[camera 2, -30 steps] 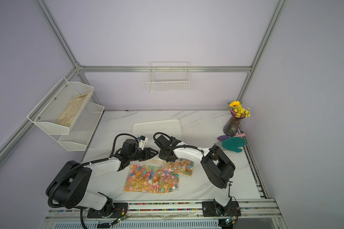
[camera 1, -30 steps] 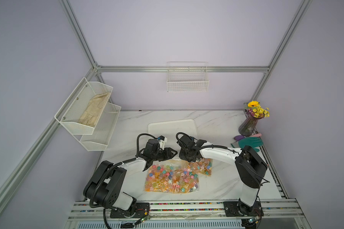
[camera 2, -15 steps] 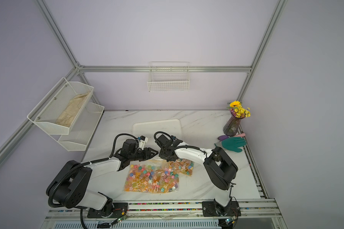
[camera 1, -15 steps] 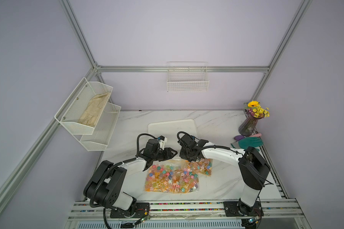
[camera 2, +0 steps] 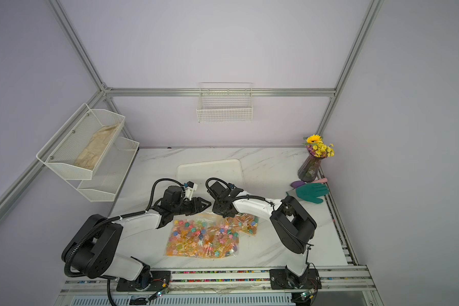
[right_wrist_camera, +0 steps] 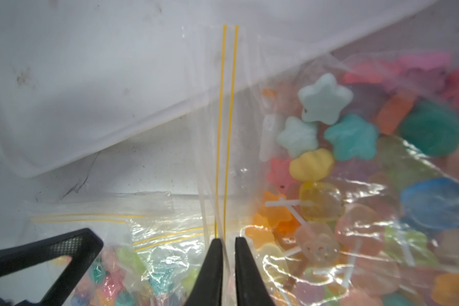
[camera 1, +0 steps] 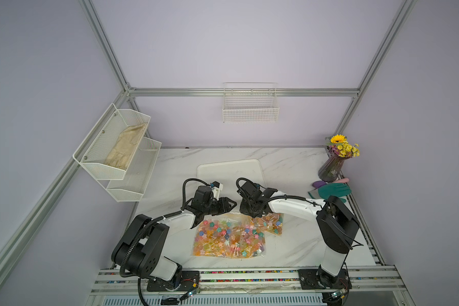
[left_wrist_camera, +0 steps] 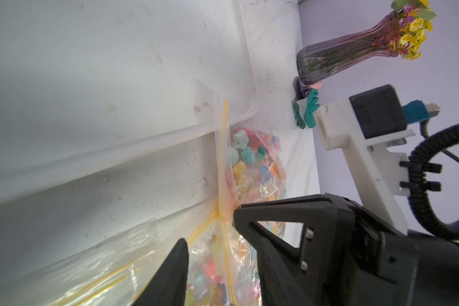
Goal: Pour candies out of the ziploc bag
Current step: Open the ziploc bag at the center of the board.
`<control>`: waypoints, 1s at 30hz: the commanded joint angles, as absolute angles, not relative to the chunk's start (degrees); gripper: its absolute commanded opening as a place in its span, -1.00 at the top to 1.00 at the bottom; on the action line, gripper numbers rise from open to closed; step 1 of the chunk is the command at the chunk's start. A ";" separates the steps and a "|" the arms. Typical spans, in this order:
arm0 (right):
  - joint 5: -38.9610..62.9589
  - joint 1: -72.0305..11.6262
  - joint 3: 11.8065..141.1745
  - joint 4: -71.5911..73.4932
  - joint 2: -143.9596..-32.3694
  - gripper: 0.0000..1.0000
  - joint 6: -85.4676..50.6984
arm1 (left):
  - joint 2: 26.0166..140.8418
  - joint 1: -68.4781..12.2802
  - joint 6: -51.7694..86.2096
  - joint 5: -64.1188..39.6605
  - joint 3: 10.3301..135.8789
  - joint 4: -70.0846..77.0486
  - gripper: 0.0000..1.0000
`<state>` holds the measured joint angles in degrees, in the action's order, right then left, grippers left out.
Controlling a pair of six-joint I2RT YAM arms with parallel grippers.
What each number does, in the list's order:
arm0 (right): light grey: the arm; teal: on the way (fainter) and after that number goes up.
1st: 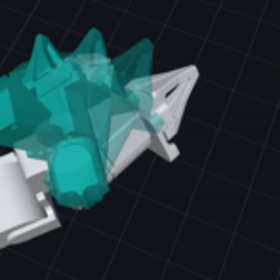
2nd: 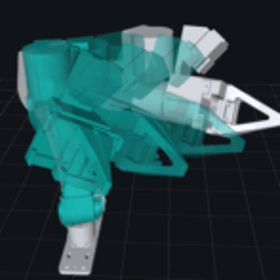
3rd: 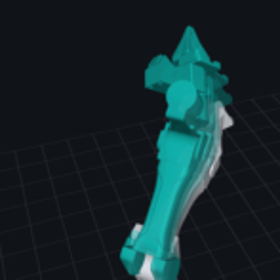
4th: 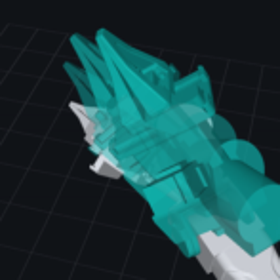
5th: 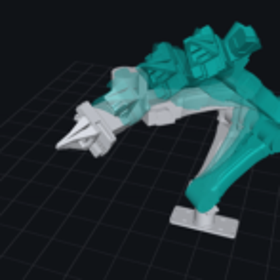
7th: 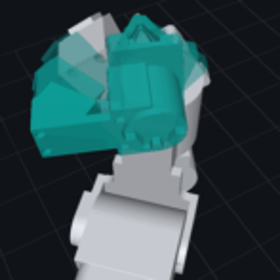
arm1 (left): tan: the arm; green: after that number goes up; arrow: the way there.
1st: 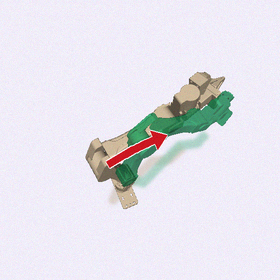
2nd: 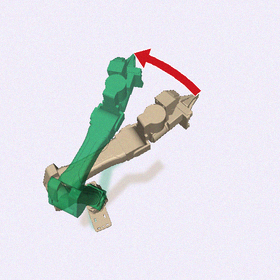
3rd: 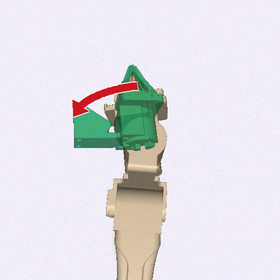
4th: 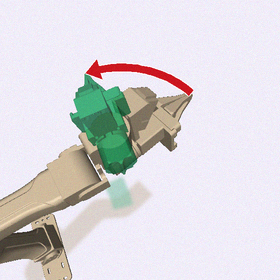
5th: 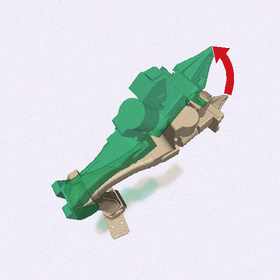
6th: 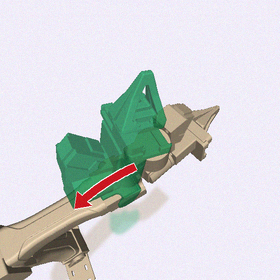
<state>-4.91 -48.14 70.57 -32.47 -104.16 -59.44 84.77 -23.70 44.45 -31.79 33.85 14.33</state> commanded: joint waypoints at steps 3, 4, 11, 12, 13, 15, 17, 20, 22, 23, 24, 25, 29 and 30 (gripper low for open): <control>-4.67 -48.63 69.39 -30.79 -105.12 0.85 -60.12 | 84.73 -23.92 45.00 -32.93 32.74 16.75 0.13; -4.62 -48.65 69.31 -30.53 -105.03 0.88 -60.03 | 84.89 -24.06 45.08 -33.17 32.87 16.67 0.13; -4.43 -48.88 68.60 -28.14 -103.81 1.00 -59.01 | 86.58 -25.88 44.92 -34.10 34.00 15.21 0.12; -4.47 -48.87 68.39 -27.95 -103.65 1.00 -58.97 | 87.15 -26.16 44.78 -34.22 34.31 14.56 0.12; -4.53 -48.85 68.25 -27.71 -103.55 1.00 -58.98 | 87.65 -26.40 44.67 -34.46 34.60 14.19 0.11; -4.61 -48.88 68.12 -27.69 -103.54 1.00 -58.98 | 88.51 -26.69 44.56 -34.54 35.13 13.52 0.10; -4.53 -48.87 68.16 -27.63 -103.62 1.00 -59.01 | 89.20 -26.81 44.42 -34.53 35.65 13.07 0.10; -4.54 -48.89 68.03 -27.53 -103.72 1.00 -58.95 | 90.31 -26.98 44.21 -34.54 36.72 12.48 0.10; -4.63 -48.89 68.20 -27.54 -103.75 1.00 -58.78 | 90.99 -27.15 44.12 -34.71 37.41 12.40 0.10; -4.66 -48.87 68.11 -27.49 -103.81 1.00 -58.74 | 91.30 -27.26 44.12 -34.65 37.76 12.45 0.10; -4.58 -48.90 68.03 -27.34 -103.80 1.00 -58.73 | 91.60 -27.33 44.03 -34.71 38.11 12.45 0.10; -4.57 -48.89 68.03 -27.31 -103.84 1.00 -58.66 | 91.94 -27.36 43.96 -34.71 38.60 12.39 0.10; -4.51 -48.87 67.67 -27.03 -103.89 1.00 -58.69 | 93.19 -27.81 43.73 -34.72 40.17 12.74 0.10; -4.40 -48.88 67.62 -27.00 -103.98 1.00 -58.63 | 93.48 -27.96 43.68 -34.65 40.56 13.00 0.09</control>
